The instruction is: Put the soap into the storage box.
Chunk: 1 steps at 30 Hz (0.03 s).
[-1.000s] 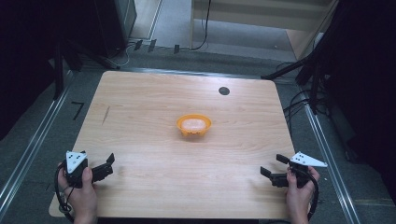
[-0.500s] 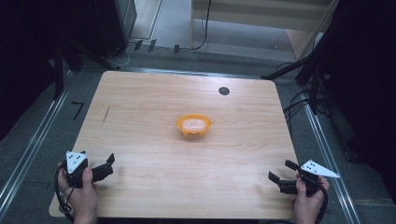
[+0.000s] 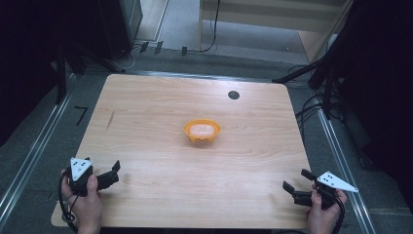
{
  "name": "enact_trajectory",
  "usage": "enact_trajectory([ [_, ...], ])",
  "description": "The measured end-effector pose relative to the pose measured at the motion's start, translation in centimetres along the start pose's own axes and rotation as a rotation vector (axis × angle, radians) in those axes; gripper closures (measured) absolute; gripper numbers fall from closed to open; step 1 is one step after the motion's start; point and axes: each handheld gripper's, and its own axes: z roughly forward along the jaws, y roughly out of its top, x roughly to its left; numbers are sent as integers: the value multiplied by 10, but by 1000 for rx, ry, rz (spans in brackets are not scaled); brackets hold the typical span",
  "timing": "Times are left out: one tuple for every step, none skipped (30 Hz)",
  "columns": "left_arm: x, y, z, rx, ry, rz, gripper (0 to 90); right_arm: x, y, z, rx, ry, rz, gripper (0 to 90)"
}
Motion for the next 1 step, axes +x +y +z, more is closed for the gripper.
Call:
enact_trajectory([
  [0,0,0,2,2,3,1,-1,0,0,-5,2,2,0],
])
